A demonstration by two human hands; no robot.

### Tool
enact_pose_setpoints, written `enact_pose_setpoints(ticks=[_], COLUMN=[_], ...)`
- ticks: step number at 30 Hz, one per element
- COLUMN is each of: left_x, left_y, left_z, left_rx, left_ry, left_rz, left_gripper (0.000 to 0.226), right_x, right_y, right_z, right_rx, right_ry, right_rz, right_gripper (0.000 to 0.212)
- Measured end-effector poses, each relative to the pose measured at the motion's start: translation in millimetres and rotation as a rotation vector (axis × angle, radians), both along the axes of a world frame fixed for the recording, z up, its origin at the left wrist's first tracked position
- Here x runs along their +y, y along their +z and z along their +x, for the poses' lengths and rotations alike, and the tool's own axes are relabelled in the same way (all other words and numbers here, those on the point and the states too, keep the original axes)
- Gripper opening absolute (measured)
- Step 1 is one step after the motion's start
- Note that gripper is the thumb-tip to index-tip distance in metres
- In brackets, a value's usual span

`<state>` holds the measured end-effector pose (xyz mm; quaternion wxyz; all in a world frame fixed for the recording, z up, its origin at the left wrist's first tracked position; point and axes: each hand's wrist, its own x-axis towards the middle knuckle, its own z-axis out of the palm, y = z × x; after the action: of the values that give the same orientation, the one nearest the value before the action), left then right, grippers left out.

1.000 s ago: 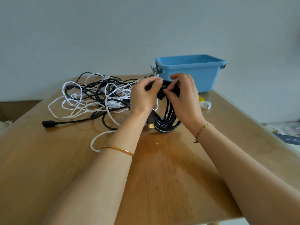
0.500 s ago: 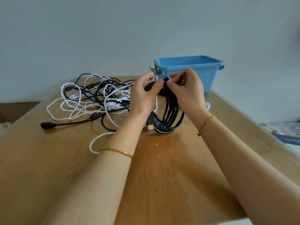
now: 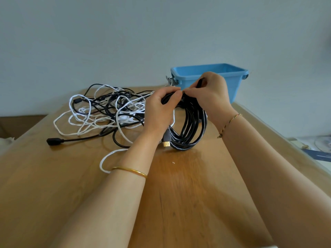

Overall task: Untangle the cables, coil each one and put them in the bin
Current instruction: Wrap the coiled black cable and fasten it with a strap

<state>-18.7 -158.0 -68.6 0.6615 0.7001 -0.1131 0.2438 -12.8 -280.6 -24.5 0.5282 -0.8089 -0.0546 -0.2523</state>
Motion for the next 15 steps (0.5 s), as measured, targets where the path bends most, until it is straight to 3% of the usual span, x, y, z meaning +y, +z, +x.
enact_pose_setpoints(ticks=[8, 15], left_x=[0, 10], left_y=[3, 24], left_z=[-5, -4], left_rx=[0.014, 0.24], left_ry=[0.012, -0.098], left_rz=[0.056, 0.211], left_gripper=[0.018, 0.022], right_x=[-3, 0], right_y=[8, -2], right_z=[3, -1], right_rx=[-0.005, -0.179], right_ry=[0.026, -0.028], right_rz=[-0.038, -0.09], right_gripper=[0.025, 0.025])
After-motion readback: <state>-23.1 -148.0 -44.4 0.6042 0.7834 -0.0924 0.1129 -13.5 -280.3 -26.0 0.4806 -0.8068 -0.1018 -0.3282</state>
